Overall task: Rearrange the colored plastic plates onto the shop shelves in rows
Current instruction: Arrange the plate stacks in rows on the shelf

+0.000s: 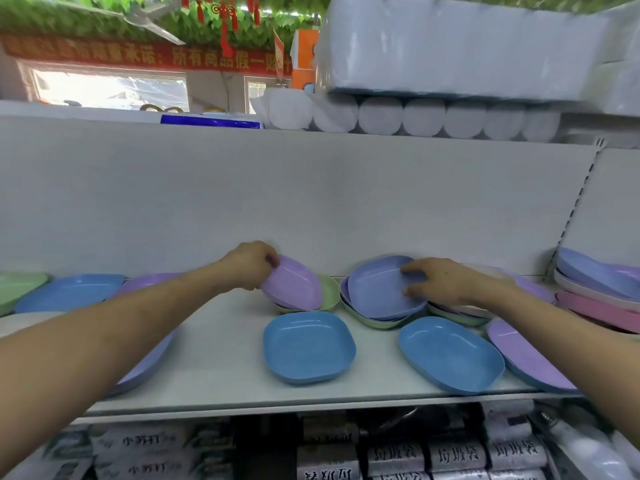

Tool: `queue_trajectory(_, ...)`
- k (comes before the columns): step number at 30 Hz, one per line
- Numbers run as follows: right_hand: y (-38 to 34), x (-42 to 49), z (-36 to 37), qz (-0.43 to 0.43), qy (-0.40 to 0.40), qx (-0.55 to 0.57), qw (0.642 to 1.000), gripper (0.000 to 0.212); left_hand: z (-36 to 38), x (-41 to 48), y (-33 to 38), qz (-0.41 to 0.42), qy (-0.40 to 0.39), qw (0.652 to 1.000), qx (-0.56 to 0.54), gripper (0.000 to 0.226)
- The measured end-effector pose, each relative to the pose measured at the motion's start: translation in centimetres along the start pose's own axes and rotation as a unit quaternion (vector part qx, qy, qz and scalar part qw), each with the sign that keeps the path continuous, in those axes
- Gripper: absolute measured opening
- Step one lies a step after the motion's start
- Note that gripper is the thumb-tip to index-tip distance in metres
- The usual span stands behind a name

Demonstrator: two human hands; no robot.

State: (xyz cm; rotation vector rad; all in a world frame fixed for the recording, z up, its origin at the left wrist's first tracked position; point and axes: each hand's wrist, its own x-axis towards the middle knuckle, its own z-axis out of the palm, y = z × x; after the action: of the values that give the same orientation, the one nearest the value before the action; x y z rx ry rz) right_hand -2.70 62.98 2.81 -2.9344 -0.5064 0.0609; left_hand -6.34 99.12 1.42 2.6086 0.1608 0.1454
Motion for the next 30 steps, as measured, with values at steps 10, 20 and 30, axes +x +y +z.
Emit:
queue_trajectory(10,0.4,0.2,-1.2,-0.009,0.051,0.003,0.999,0.072,-1.5,-1.1,-1.1,-0.013,-0.02,0.979,-0.201,0.042)
queue_trajectory(20,-1.2,-0.4,-2.8,-0.079,0.067,0.127,0.986,0.077,-1.6,-6.7,-2.8,-0.046,-0.031,0.941,-0.334,0.052)
queue_trajectory(30,-10.7,-0.3,0.6,-0.116,0.011,0.271,0.955,0.065,-6.9,-15.0,-8.1,-0.092,0.035,0.937,-0.335,0.042)
